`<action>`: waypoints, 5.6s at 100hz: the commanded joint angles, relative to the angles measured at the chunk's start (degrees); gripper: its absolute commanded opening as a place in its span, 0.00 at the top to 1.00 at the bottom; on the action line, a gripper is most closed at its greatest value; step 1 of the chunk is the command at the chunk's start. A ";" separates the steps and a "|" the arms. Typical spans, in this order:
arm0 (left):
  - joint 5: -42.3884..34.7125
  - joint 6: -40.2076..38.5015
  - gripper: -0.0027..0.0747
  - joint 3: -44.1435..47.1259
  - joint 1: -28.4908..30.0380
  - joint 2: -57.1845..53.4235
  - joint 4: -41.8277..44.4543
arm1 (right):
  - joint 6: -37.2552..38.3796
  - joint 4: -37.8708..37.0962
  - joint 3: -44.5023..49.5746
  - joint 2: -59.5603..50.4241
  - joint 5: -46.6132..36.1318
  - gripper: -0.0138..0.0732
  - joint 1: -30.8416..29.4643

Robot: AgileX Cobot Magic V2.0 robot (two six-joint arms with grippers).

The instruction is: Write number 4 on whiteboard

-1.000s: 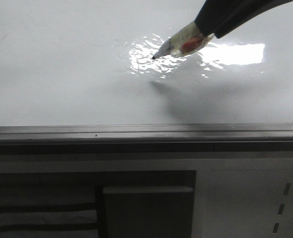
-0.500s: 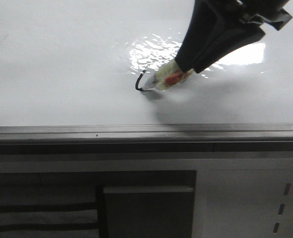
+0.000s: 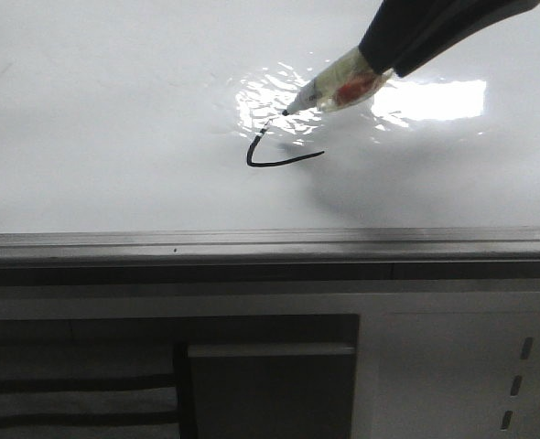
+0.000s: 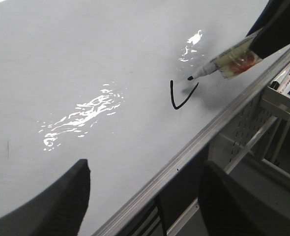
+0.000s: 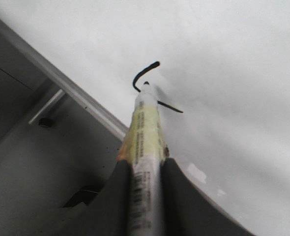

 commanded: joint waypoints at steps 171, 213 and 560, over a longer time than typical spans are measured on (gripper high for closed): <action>8.26 29.48 0.95 -25.89 -19.46 34.41 -8.06 | -32.16 -1.52 -3.55 -11.87 8.28 0.89 8.76; 8.61 29.34 0.99 -25.89 -19.35 34.41 -6.94 | -29.96 -3.36 -4.94 -11.57 10.02 0.48 7.75; -19.38 -26.25 0.99 22.41 17.94 -25.79 17.12 | 22.52 -26.05 29.92 -44.54 -22.17 0.92 2.06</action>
